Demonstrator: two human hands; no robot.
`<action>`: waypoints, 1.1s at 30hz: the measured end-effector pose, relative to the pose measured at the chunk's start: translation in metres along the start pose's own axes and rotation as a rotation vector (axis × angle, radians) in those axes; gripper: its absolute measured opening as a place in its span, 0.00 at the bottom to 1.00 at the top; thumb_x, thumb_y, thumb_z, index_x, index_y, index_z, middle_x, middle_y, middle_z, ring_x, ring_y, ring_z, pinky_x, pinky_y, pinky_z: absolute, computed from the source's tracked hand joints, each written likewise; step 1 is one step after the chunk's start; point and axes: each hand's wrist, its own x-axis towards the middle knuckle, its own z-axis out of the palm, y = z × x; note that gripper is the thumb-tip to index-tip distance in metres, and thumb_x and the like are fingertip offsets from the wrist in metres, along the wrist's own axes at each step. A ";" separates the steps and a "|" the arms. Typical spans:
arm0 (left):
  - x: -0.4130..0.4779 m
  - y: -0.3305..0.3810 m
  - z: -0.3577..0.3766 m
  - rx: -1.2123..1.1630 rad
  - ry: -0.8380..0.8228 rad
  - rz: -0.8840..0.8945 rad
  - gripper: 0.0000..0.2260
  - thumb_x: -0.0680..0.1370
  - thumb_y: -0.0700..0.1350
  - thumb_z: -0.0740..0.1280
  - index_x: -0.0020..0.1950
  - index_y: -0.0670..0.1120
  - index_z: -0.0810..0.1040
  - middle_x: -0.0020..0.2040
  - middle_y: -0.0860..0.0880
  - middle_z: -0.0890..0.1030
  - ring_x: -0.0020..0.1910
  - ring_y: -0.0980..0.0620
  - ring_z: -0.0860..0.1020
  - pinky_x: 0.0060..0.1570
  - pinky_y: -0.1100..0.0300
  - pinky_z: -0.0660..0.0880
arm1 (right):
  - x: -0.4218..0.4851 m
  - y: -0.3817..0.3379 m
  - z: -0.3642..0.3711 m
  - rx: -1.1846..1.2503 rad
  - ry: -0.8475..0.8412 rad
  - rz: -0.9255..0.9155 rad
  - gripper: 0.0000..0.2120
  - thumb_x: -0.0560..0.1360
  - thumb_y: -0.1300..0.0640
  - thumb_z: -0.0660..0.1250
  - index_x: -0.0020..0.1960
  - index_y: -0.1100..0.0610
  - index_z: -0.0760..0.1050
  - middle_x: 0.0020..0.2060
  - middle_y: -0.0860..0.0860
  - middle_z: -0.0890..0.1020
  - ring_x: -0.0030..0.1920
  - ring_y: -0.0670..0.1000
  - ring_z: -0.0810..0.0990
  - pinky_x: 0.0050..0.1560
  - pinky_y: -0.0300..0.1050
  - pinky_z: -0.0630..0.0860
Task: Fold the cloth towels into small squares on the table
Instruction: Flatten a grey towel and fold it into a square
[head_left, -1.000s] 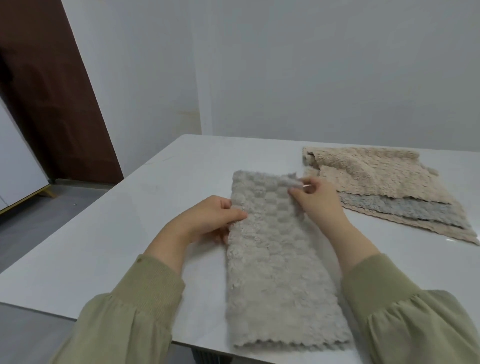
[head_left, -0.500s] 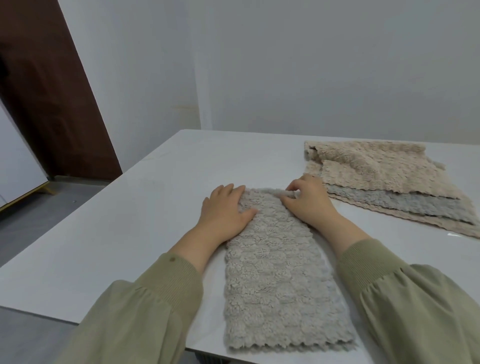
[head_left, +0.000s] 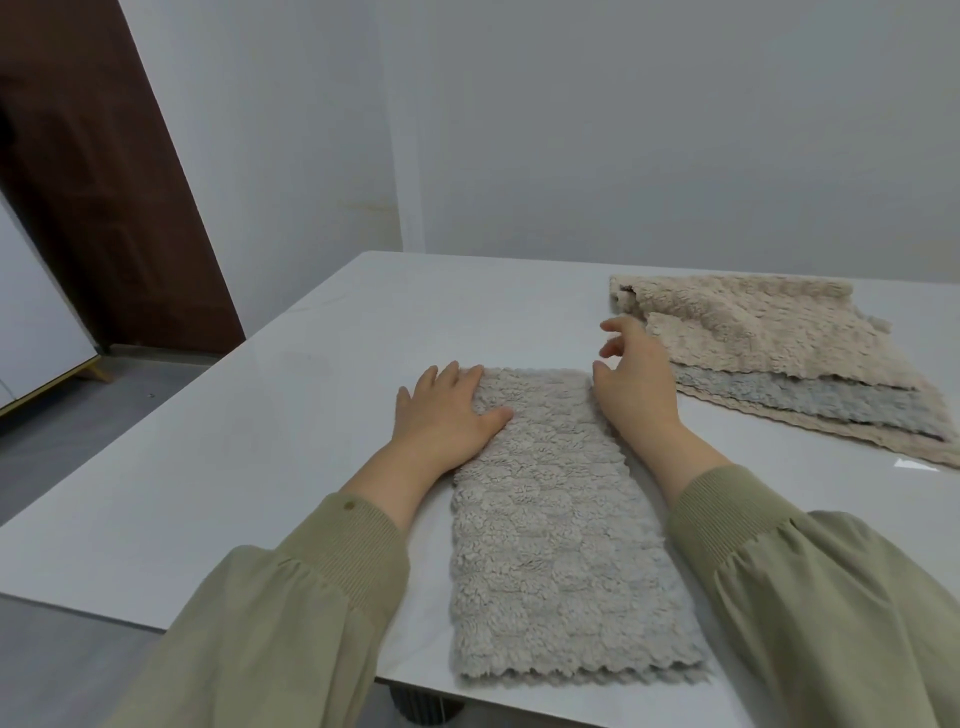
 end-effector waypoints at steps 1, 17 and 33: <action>-0.001 0.000 0.000 0.012 -0.005 -0.011 0.31 0.78 0.65 0.53 0.77 0.54 0.52 0.78 0.50 0.51 0.77 0.48 0.47 0.73 0.43 0.46 | 0.000 0.000 -0.003 -0.039 0.040 -0.024 0.18 0.75 0.65 0.62 0.64 0.56 0.71 0.50 0.52 0.78 0.56 0.53 0.72 0.54 0.46 0.69; 0.017 -0.010 0.006 -0.023 0.174 -0.122 0.23 0.78 0.60 0.53 0.60 0.44 0.73 0.62 0.46 0.75 0.65 0.45 0.68 0.65 0.44 0.63 | -0.003 0.000 -0.008 -0.487 -0.357 0.000 0.19 0.80 0.45 0.50 0.54 0.58 0.73 0.59 0.57 0.76 0.66 0.60 0.69 0.68 0.60 0.60; 0.023 -0.009 -0.012 -0.942 0.173 -0.092 0.14 0.72 0.37 0.71 0.50 0.53 0.72 0.42 0.47 0.77 0.38 0.47 0.78 0.32 0.60 0.69 | -0.004 -0.011 -0.008 0.331 -0.347 0.157 0.19 0.70 0.62 0.73 0.56 0.56 0.68 0.40 0.50 0.73 0.37 0.48 0.72 0.35 0.37 0.69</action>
